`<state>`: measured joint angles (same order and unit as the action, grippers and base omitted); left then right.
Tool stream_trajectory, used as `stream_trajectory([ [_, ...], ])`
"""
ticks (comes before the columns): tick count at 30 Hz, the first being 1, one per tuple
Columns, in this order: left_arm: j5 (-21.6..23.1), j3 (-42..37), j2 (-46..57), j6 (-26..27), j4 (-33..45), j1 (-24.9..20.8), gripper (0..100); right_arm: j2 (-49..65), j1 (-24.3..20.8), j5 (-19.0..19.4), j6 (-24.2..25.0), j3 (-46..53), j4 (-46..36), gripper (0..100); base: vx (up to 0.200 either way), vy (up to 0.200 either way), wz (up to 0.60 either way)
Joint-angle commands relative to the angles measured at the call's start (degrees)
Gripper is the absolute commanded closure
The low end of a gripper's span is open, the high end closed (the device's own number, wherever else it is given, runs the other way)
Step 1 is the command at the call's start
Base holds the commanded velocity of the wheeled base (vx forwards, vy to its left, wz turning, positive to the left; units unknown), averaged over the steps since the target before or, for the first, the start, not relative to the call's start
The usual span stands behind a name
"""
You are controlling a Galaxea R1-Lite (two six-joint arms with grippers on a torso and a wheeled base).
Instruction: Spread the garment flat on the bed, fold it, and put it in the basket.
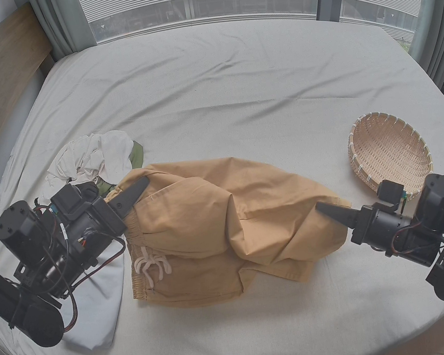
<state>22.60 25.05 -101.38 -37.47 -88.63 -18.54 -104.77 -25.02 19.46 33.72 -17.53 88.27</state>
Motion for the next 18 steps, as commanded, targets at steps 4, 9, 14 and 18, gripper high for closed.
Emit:
stream_trajectory([
  [4, 6.58, -1.41, 8.56, 0.12, 0.12, -0.09, 100, 11.07, 2.69, 2.78, 0.65, -1.81, -0.12, 100, 0.000, 0.000, 0.00],
  [9, 11.94, -3.61, 10.94, 0.12, 0.12, 1.40, 100, 16.88, 4.89, 3.04, 1.44, -4.88, -4.25, 100, 0.000, 0.000, 0.00],
  [14, 13.79, -5.10, 12.17, 0.03, 0.12, 3.78, 100, 20.92, 10.07, 3.83, 1.35, -8.49, -11.63, 100, 0.000, 0.000, 0.00],
  [18, 13.79, -4.84, 12.26, 0.12, 0.12, 6.06, 100, 20.92, 14.64, 7.35, 1.52, -9.89, -12.07, 100, 0.000, 0.000, 0.00],
])
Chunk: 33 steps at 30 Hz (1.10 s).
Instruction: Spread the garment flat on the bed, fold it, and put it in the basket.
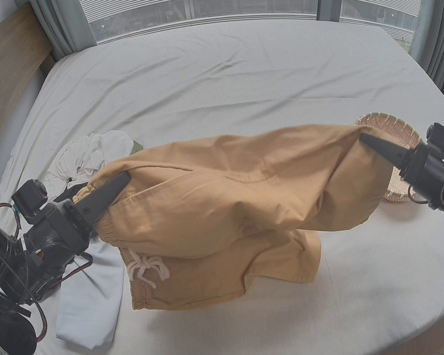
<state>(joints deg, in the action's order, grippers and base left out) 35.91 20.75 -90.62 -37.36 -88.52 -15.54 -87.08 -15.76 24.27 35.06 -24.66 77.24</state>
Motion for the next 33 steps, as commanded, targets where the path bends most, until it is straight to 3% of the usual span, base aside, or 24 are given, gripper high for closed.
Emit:
stream_trajectory([
  [1, 0.47, -0.27, 1.59, -0.08, 0.01, 3.59, 100, 3.23, 6.36, 3.33, 0.18, -2.94, -1.04, 100, 0.000, 0.000, 0.00],
  [22, 0.65, 0.96, 0.98, -0.43, 0.10, 5.35, 100, 2.35, 7.41, 3.59, -0.08, -3.55, -1.13, 100, 0.000, 0.000, 0.00],
  [33, -1.28, 8.17, -6.49, -0.25, 0.10, 8.07, 100, -9.25, 8.99, 3.41, -0.08, -11.46, -1.04, 100, 0.000, 0.000, 0.00],
])
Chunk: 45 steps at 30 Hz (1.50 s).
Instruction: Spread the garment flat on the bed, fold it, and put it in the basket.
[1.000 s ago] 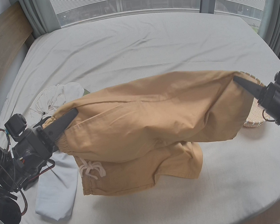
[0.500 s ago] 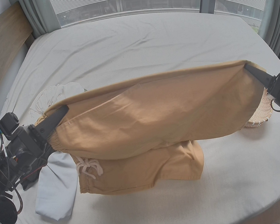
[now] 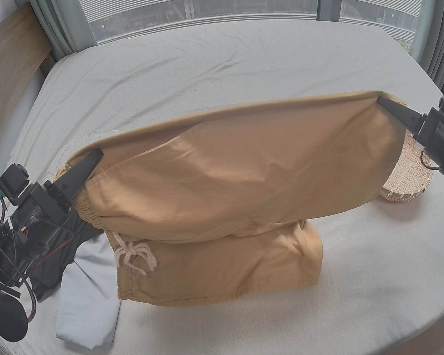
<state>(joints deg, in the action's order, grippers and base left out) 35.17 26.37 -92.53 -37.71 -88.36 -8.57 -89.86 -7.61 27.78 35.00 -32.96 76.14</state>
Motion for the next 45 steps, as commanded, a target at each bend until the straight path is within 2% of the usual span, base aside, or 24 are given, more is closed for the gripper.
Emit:
stream_trajectory([
  [1, -0.54, 2.90, -5.38, 0.09, -0.06, 1.10, 100, -7.35, 0.84, -0.10, -0.02, -3.60, 0.06, 100, 0.000, 0.000, 0.00],
  [10, -5.29, 10.02, -13.65, 0.44, -0.15, 0.75, 100, -14.21, 0.75, -0.18, -0.02, -8.61, 0.59, 100, 0.000, 0.000, 0.00],
  [40, -7.22, 33.31, -32.81, 0.44, 2.49, 0.92, 100, -33.01, 0.22, 0.08, -0.02, -31.55, 0.06, 100, 0.000, 0.000, 0.00],
  [41, -7.22, 34.54, -33.51, 0.44, 3.10, 1.01, 0, -33.45, 0.40, -0.01, 0.07, -32.78, -0.03, 0, 0.000, 0.000, 0.00],
  [45, -7.57, 35.86, -33.77, 0.35, 5.12, 1.10, 0, -34.95, 1.02, -0.54, 0.07, -34.54, 0.06, 0, 0.000, 0.000, 0.00],
])
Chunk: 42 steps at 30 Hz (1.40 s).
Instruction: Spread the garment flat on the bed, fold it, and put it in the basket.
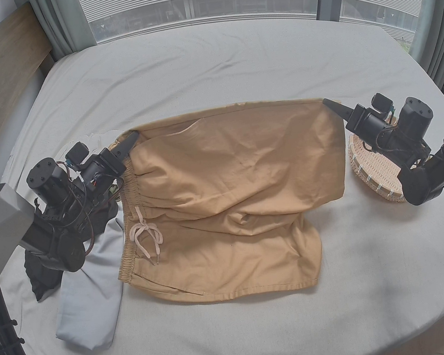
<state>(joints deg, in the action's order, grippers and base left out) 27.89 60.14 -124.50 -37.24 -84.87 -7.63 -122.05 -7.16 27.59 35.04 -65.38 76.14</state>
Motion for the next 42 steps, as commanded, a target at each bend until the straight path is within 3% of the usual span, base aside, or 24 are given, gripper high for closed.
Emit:
stream_trajectory([
  [1, -0.91, 2.35, -1.71, -0.02, 2.61, 0.16, 0, -2.84, 0.74, -0.34, 0.03, -1.77, 0.06, 0, 0.000, 0.000, 0.00],
  [7, -7.77, 3.41, -0.21, 0.15, 9.81, -0.10, 0, 1.55, 0.56, -0.34, -2.08, 7.55, 0.94, 0, 0.000, 0.000, 0.00],
  [14, -10.31, 1.91, 1.28, 3.84, 13.77, 0.25, 0, 5.51, -1.19, -0.34, -4.27, 20.03, 5.24, 0, 0.000, 0.000, 0.00],
  [20, -10.67, -4.94, 6.29, 9.47, 14.21, 2.45, 0, 5.51, -2.25, -0.25, -5.94, 31.01, 10.52, 0, 0.000, 0.000, 0.00],
  [26, -10.05, -13.64, 9.01, 15.62, 12.10, 4.56, 0, 4.37, -2.95, -0.25, -5.94, 37.34, 12.01, 0, 0.000, 0.000, 0.00],
  [30, -8.12, -18.92, 11.65, 15.62, 8.49, 3.85, 0, 2.87, -4.18, -0.34, -6.12, 40.68, 12.10, 0, 0.000, 0.000, 0.00],
  [32, -4.51, -23.49, 13.06, 15.27, 4.98, 2.45, 0, 1.11, -4.71, -0.34, -7.09, 41.82, 12.10, 0, 0.000, 0.000, 0.00],
  [37, -1.00, -30.34, 11.91, 15.27, -2.49, -1.95, 0, -3.28, -5.85, -0.87, -8.76, 42.70, 12.10, 0, 0.000, 0.000, 0.00],
  [42, -0.65, -32.80, 9.54, 15.36, -3.90, -5.64, 0, -5.65, -8.05, -4.12, -8.84, 42.79, 12.10, 0, 0.000, 0.000, 0.00],
])
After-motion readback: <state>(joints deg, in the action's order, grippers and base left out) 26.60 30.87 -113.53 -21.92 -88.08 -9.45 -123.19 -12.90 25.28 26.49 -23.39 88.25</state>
